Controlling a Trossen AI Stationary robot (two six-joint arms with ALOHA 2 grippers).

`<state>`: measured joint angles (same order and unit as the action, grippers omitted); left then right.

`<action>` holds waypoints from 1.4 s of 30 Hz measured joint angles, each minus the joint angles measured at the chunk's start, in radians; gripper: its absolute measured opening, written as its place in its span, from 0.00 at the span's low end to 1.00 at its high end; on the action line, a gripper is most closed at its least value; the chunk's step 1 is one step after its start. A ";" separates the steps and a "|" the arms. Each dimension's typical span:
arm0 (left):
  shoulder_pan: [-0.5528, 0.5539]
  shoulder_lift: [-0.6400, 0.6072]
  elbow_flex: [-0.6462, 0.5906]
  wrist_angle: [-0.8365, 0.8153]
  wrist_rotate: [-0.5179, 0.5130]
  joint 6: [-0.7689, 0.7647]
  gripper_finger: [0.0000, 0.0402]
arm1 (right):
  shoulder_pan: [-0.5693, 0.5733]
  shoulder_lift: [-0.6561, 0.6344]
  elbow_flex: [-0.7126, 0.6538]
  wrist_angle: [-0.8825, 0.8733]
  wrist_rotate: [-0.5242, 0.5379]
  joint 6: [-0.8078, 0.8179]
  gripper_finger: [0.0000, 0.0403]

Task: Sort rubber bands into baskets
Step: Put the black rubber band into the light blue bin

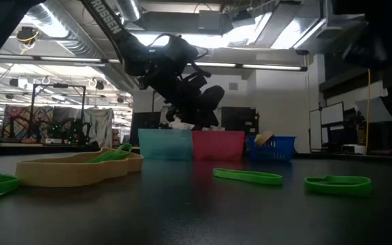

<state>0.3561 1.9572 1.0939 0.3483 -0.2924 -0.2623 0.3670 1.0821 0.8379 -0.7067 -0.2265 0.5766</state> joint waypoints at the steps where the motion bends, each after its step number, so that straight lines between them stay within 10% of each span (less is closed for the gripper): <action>1: 0.000 0.000 0.000 0.001 0.000 0.000 0.34 | 0.023 0.000 0.000 0.001 0.010 0.039 0.33; 19: 0.000 -0.001 0.000 0.000 0.000 0.001 0.36 | 0.375 0.189 0.001 0.114 0.261 0.343 0.33; 42: 0.000 -0.001 0.000 -0.001 0.001 0.001 0.36 | 0.386 0.318 0.001 0.165 0.357 0.383 0.33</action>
<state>0.3561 1.9560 1.0939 0.3473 -0.2913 -0.2615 0.7532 1.3999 0.8391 -0.5422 0.1306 0.9600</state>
